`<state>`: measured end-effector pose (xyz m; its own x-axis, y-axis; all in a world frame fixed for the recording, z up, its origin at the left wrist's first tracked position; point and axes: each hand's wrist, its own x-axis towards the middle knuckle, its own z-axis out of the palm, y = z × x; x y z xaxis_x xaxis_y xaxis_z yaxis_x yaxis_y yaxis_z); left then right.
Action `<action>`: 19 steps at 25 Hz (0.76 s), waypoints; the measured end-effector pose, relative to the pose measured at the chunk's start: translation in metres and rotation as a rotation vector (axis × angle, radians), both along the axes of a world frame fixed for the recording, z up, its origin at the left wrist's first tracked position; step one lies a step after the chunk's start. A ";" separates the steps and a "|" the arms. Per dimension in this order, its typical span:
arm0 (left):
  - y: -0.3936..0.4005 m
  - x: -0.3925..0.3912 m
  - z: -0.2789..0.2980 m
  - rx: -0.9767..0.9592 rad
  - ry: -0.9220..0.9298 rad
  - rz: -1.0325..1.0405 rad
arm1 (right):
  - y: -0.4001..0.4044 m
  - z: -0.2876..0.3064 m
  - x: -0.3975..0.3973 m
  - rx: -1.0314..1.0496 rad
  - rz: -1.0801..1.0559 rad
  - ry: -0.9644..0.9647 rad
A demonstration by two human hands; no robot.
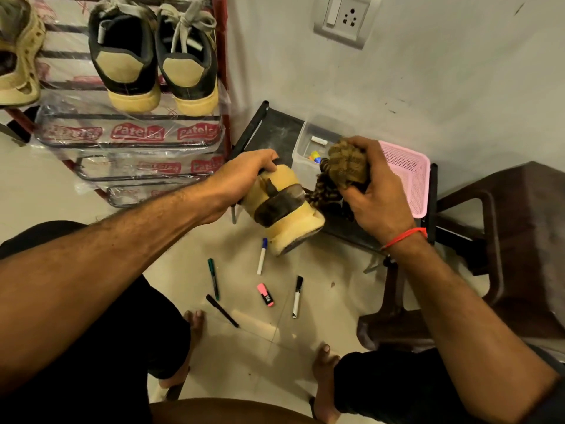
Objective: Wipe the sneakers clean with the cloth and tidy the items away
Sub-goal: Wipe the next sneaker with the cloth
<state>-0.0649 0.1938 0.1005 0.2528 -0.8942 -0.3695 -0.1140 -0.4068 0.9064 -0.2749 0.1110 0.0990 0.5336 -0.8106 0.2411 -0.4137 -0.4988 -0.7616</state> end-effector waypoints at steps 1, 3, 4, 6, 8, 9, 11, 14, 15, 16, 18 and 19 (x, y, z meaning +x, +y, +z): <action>0.000 0.002 0.000 0.007 -0.077 -0.015 | -0.001 -0.001 -0.003 0.098 -0.002 -0.050; 0.000 0.007 0.001 0.016 -0.256 -0.029 | 0.004 -0.003 0.001 0.315 0.022 -0.154; 0.000 0.008 0.001 0.020 -0.384 -0.052 | 0.008 -0.005 0.004 0.403 0.022 -0.204; 0.001 0.008 -0.006 0.011 -0.524 -0.062 | 0.013 -0.007 0.011 0.570 -0.007 -0.340; 0.002 0.008 -0.015 -0.026 -0.548 -0.010 | 0.018 -0.004 0.017 0.776 -0.002 -0.507; 0.001 0.008 -0.018 -0.062 -0.546 0.015 | 0.022 -0.002 0.020 0.868 0.012 -0.550; -0.001 0.008 -0.023 -0.147 -0.541 0.036 | 0.031 0.001 0.026 0.925 0.032 -0.510; -0.004 0.008 -0.023 -0.242 -0.497 0.063 | 0.044 -0.001 0.033 0.658 0.085 -0.381; -0.005 0.008 -0.022 -0.265 -0.450 0.077 | 0.047 -0.001 0.034 0.522 0.147 -0.330; -0.005 0.008 -0.020 -0.288 -0.397 0.091 | 0.051 -0.002 0.033 0.384 0.225 -0.255; -0.006 0.012 -0.020 -0.327 -0.309 0.117 | 0.055 -0.005 0.031 0.109 0.326 -0.045; -0.005 0.014 -0.020 -0.344 -0.273 0.126 | 0.052 -0.008 0.030 -0.024 0.322 0.051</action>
